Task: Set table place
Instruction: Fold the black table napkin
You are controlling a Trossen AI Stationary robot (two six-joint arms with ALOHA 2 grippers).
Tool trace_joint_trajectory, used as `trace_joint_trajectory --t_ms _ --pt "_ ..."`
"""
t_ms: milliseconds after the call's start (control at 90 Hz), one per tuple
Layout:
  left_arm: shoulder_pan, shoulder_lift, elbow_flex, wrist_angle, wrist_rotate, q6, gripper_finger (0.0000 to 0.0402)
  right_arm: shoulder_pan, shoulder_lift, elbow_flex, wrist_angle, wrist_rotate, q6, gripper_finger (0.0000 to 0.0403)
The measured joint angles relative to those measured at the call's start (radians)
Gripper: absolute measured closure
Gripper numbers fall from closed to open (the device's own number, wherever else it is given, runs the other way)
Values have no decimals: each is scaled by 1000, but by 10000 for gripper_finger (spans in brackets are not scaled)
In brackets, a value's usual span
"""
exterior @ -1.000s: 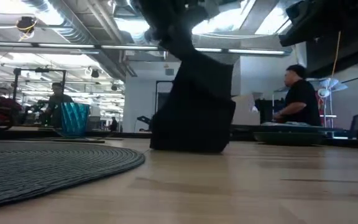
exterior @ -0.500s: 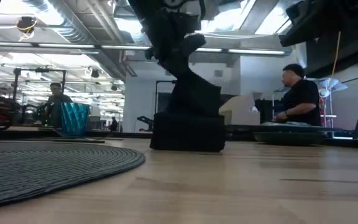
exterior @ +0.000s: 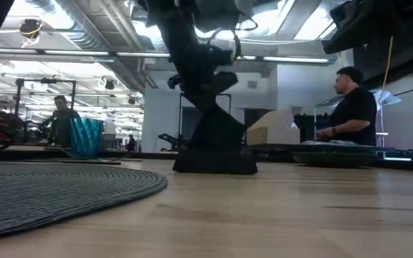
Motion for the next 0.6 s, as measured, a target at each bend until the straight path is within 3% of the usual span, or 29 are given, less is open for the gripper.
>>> trace_joint_trajectory --t_ms 600 --pt "48 30 0 2 3 67 401 0 0 0 0 -1 0 403"
